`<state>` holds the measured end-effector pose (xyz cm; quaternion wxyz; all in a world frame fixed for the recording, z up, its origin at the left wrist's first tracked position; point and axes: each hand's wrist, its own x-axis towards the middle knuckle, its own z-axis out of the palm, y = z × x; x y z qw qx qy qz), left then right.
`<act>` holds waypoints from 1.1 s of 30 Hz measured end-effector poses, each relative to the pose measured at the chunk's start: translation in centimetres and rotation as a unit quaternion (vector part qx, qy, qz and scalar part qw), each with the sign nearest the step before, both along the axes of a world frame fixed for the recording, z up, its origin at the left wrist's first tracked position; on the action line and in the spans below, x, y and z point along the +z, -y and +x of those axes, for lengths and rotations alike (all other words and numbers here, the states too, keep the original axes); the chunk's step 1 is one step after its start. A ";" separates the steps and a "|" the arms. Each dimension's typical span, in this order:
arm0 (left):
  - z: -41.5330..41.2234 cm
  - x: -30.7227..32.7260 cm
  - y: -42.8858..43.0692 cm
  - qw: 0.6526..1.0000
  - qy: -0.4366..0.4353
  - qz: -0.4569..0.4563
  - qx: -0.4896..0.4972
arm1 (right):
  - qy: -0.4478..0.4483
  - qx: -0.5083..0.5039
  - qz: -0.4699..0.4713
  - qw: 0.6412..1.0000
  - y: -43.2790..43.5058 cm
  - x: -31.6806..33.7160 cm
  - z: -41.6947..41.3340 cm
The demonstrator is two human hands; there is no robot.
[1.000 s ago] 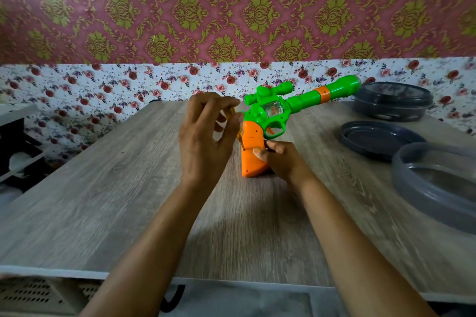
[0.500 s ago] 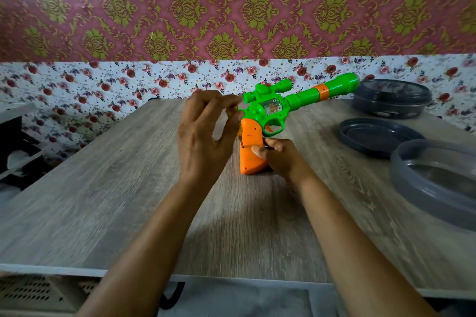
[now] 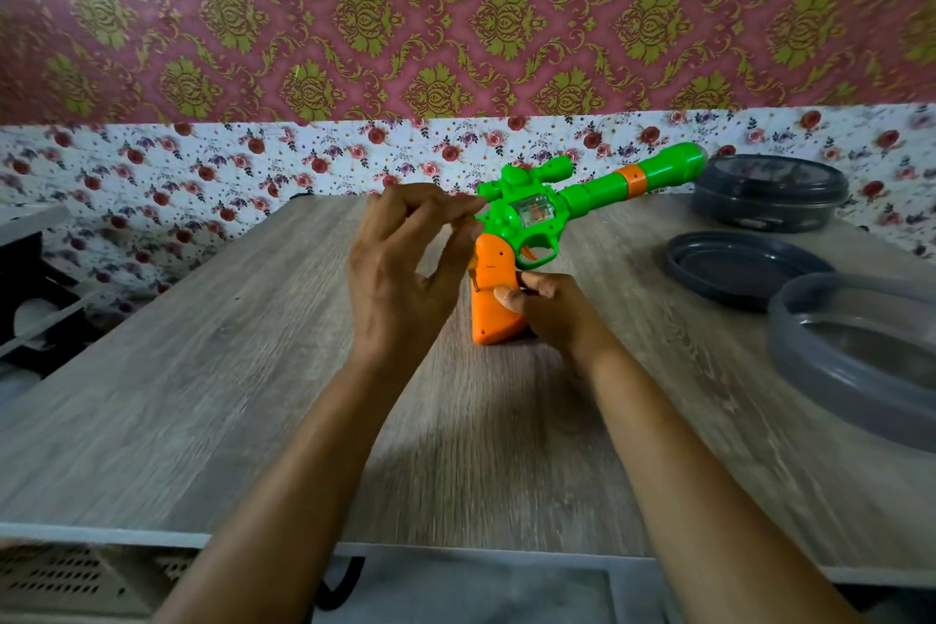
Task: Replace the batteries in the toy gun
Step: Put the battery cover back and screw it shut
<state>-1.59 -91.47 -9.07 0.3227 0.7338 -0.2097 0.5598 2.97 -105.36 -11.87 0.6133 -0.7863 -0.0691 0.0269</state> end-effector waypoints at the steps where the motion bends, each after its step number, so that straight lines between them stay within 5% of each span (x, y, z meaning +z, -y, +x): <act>1: -0.1 0.0 0.0 1.000 0.003 -0.001 -0.001 | 0.000 -0.003 0.001 1.000 0.0 0.0 0.0; 33: 0.1 0.2 0.1 0.998 -0.035 -0.041 -0.034 | 0.013 -0.007 -0.018 1.000 0.0 -0.3 0.4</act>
